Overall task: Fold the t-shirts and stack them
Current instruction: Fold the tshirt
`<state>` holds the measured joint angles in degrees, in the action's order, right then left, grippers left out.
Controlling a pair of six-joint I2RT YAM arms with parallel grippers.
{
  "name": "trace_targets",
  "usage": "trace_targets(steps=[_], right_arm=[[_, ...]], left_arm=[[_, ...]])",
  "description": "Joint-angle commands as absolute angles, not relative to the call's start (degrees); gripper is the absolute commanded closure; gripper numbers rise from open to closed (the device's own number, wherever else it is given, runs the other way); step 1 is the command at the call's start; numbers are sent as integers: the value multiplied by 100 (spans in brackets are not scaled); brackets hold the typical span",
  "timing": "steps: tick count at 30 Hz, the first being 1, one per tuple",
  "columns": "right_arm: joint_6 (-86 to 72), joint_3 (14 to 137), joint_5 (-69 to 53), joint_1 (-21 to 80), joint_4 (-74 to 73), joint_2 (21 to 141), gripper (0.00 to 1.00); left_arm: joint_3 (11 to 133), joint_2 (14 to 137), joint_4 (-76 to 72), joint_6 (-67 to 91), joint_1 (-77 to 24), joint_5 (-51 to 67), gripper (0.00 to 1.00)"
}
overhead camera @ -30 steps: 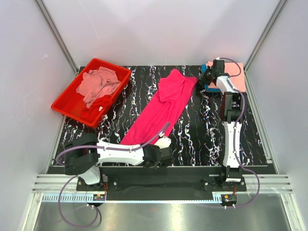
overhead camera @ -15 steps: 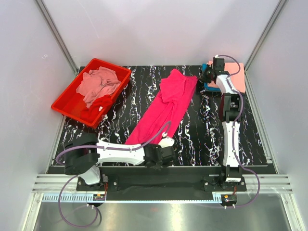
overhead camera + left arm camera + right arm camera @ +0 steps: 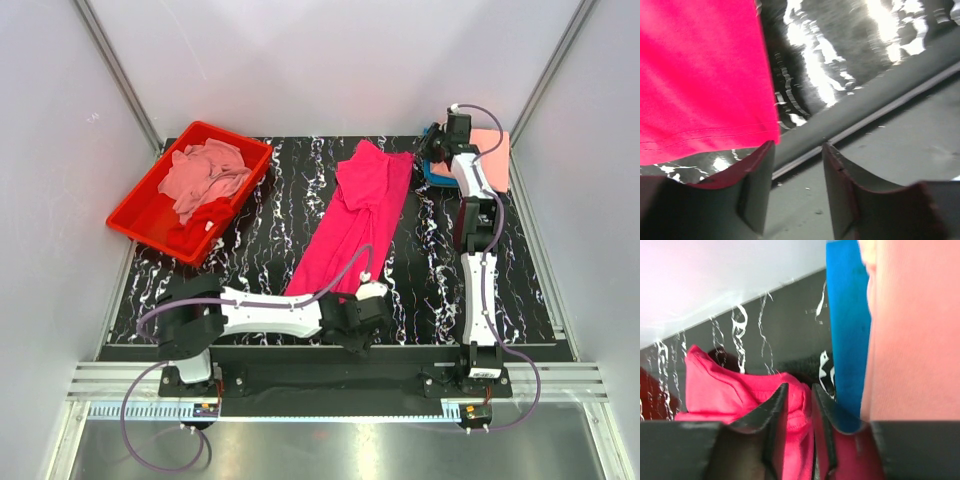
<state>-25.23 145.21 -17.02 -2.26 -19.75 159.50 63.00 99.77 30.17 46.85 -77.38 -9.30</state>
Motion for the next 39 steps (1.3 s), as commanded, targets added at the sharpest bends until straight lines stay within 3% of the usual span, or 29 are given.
trace_targets(steps=[1,8,10,14,23,28,35,39], right_arm=[[-2434,14714,-1670,-299,-1766,15479,64],[-3092,13416,-1705,-123,-2818,13311,51],[-3295,12809,-1670,-35,-3066,12773,49],[-3506,10615,-1311,587,-3628,11045,44],[-4701,6473,-1320,2143,-3630,8038,43],[-5192,5767,-1143,3057,-3893,7498,44],[-6810,4028,-572,4516,-2867,6768,43],[-7180,3771,-291,4939,-2689,6829,43]], left_arm=[[6644,9476,3189,4703,-7752,-861,50],[6724,8237,4130,3764,-6543,-1125,48],[6382,7886,4166,3534,-6102,-1064,39],[5749,7032,4008,2955,-4777,-845,28],[4889,7321,3780,2742,-3463,298,31],[4465,7645,3454,2848,-3208,606,36],[4324,7717,3454,2953,-3226,335,33],[4053,7734,3095,3181,-3234,492,33]])
